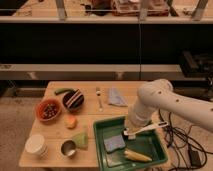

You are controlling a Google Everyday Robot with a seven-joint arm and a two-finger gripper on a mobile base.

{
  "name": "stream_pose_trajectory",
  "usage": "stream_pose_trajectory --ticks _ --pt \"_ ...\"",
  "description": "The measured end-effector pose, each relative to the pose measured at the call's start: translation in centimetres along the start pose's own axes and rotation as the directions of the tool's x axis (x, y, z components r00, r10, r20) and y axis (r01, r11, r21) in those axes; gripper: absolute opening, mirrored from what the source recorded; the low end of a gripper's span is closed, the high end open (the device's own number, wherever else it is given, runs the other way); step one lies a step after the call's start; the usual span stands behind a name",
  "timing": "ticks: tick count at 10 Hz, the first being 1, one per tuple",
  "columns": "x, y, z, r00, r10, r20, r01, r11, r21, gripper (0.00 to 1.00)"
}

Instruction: Place sponge in metal cup

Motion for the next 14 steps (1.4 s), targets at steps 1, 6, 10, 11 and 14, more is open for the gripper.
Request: stream_pose_trajectory --ticks 1,6,10,11,14 --pt "-0.2 0.1 0.5 1.0 -0.007 0.001 0.007 1.0 -0.017 0.38" --pt "-1.2 0.3 2.1 0.999 -0.032 -0.008 0.032 0.997 -0.071 0.38" --pt "-1.5 0.7 5.0 0.997 -0.081 -0.015 0.079 0.993 -0.089 0.29" --pt "-1.6 0.9 5.5 0.995 -0.097 -0.017 0.096 0.992 -0.078 0.23" --pt "-2.3 1.0 6.7 0.99 -0.139 -0.016 0.137 0.988 -0.076 0.38"
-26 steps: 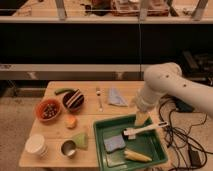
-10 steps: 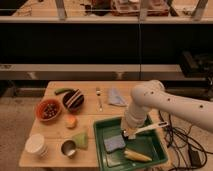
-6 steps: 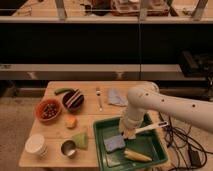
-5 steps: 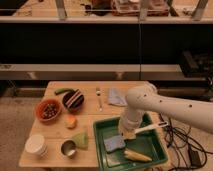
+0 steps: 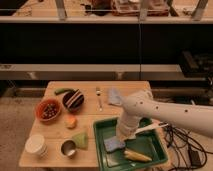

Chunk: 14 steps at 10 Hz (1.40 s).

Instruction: Place sponge in metal cup

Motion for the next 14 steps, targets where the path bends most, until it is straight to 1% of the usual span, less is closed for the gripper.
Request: stream_pose_trajectory --ticks 1,2,4,5,7,8,9,11,13,14 --pt "-0.1 0.0 0.4 1.0 -0.009 0.001 0.009 1.0 -0.006 0.46" --pt "-0.1 0.0 1.3 1.0 -0.022 -0.001 0.022 1.0 -0.015 0.58" --pt "-0.2 0.0 2.8 0.999 -0.038 -0.001 0.038 0.999 -0.027 0.76" --pt "-0.2 0.1 3.0 0.999 -0.041 -0.004 0.041 0.999 -0.028 0.8" --pt "-0.3 0.0 3.0 0.999 -0.051 -0.015 0.05 0.999 -0.019 0.8" --pt "-0.4 0.0 3.1 0.997 -0.063 -0.036 0.062 0.998 -0.019 0.8" --pt "-0.6 -0.1 3.5 0.997 -0.066 -0.039 0.066 0.998 -0.012 0.8" --pt "-0.1 0.1 4.5 0.998 -0.054 -0.038 0.054 0.999 -0.001 0.8" --pt "0.3 -0.1 6.0 0.999 -0.041 -0.034 0.042 0.999 0.007 0.8" --pt "0.5 0.0 6.7 0.999 -0.032 -0.029 0.032 0.999 0.007 0.76"
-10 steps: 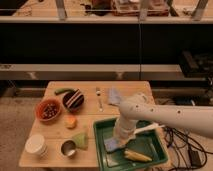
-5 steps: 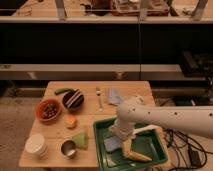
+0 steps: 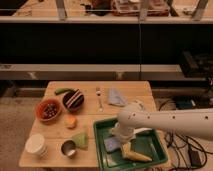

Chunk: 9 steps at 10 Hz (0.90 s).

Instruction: Place sponge in metal cup

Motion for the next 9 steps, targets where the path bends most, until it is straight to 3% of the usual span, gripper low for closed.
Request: stream_pose_trajectory --ticks 5,7,9 --pt "-0.1 -0.5 0.7 1.0 0.023 0.011 -0.023 1.0 0.004 0.24" --pt "-0.3 -0.8 -0.3 1.0 0.025 0.004 -0.025 1.0 0.008 0.18" --pt "-1.1 -1.6 -4.0 1.0 0.023 -0.005 -0.022 0.999 0.04 0.18"
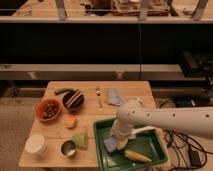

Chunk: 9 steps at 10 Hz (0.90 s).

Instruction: Place sponge in metal cup

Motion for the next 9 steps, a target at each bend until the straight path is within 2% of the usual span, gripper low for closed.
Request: stream_pose_trajectory --ticks 3,5,6,7,9 --pt "-1.8 -1.6 -6.0 0.999 -0.025 0.022 0.025 0.999 0.042 0.18" --pt "-4.5 -3.3 -9.1 0.996 -0.08 0.046 0.077 0.995 0.064 0.18" --pt "-7.6 -4.8 -10.3 0.988 -0.139 0.071 0.134 0.988 0.073 0.18" --pt "-9.4 -5.5 -10.4 0.982 -0.171 0.083 0.165 0.984 0.074 0.18" --pt "-14.3 -7.1 -9.4 0.956 -0.269 0.116 0.262 0.962 0.072 0.18"
